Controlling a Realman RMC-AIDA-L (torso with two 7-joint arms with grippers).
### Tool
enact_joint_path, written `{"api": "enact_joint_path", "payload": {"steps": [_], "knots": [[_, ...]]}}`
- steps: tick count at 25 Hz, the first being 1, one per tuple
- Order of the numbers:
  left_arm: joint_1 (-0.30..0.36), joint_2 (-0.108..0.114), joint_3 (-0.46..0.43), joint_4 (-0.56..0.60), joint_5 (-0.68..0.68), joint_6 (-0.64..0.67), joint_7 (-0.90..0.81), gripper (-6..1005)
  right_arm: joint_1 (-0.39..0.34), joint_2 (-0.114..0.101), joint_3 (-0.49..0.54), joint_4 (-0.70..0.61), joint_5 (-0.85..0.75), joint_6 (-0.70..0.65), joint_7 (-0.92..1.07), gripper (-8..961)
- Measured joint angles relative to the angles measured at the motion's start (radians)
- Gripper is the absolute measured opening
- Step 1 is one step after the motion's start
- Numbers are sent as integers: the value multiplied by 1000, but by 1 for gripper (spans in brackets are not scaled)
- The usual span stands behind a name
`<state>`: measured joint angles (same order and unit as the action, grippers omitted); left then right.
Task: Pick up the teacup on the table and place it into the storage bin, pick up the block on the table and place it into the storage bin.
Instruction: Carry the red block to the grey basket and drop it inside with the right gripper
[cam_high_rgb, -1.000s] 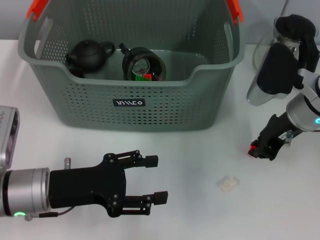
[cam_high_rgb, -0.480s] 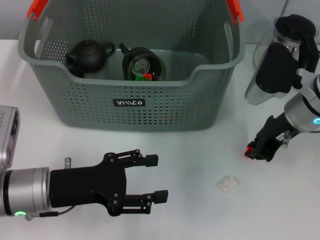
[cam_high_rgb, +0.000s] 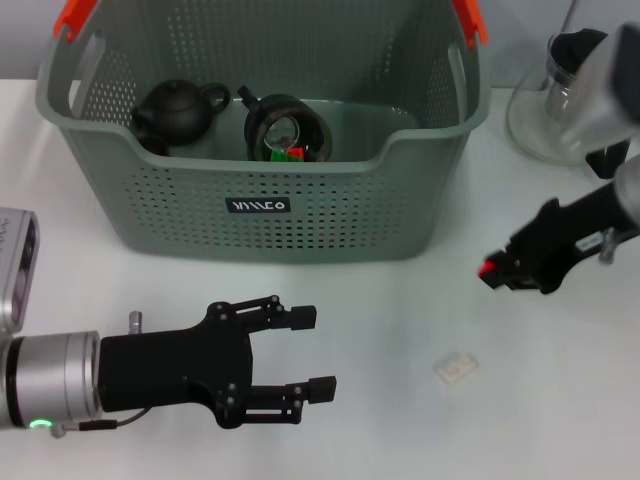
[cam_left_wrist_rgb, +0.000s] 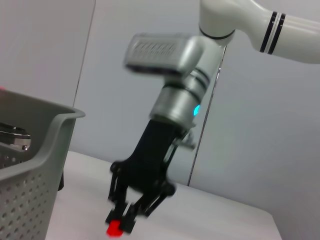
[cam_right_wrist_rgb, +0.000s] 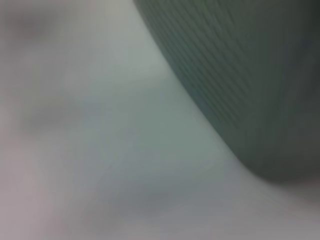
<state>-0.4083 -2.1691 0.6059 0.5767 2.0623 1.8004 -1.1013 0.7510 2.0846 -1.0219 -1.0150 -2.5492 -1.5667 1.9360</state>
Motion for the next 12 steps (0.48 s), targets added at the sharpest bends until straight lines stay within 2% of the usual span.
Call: {"api": "enact_joint_path", "payload": {"steps": [6,12], "knots": [[-10,2,-1,0,-2,0,0,810,-24,-35,194,15,290,-245,-195,166],[-12,3,-7,1,-4,-2,0,810,-40,-27,253,6,546,-269,-225,172]]}}
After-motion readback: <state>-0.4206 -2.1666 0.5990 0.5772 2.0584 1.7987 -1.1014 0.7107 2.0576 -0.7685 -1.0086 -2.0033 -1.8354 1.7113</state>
